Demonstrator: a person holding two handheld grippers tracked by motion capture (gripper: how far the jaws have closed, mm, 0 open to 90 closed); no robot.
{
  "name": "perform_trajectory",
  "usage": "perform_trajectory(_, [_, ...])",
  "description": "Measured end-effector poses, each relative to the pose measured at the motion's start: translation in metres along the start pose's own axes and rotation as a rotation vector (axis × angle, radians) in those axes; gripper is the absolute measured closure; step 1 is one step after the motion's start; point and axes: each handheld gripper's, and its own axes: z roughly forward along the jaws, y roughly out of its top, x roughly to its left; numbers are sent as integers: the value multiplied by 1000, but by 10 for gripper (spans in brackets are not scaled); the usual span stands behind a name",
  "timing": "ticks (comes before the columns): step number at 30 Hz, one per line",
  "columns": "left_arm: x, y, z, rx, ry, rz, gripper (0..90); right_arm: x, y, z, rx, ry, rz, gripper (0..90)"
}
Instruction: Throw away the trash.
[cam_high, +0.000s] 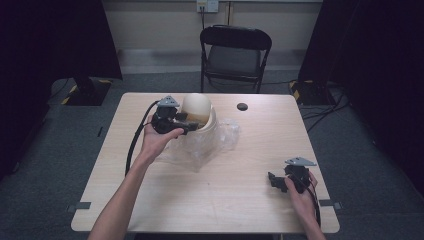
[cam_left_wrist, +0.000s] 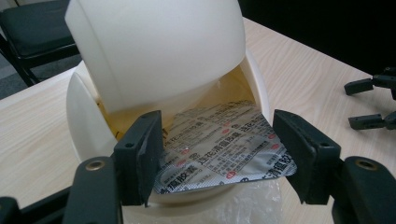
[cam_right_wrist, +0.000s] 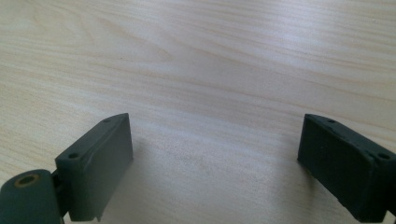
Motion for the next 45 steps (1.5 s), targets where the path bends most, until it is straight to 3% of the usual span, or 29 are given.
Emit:
perform_trajectory(4, [1,0,0,-8,-4,-30,349,0,0,0,0,-1,0,94])
perform_trajectory(11, [3,-1,-1,-26,-19,-45,325,0,0,0,0,0,0,94])
perform_trajectory(17, [2,-2,-4,-28,-26,-25,302,0,0,0,0,0,0,94])
perform_trajectory(23, [3,-5,-14,-40,1,-21,262,0,0,0,0,0,0,94])
perform_trajectory(33, [22,-24,-38,-68,22,-112,240,0,0,0,0,0,0,94])
perform_trajectory(38, [24,-25,-52,-86,46,-103,205,0,0,0,0,0,1,94])
perform_trajectory(45, [25,-30,-62,-74,78,-95,167,0,0,0,0,0,0,94])
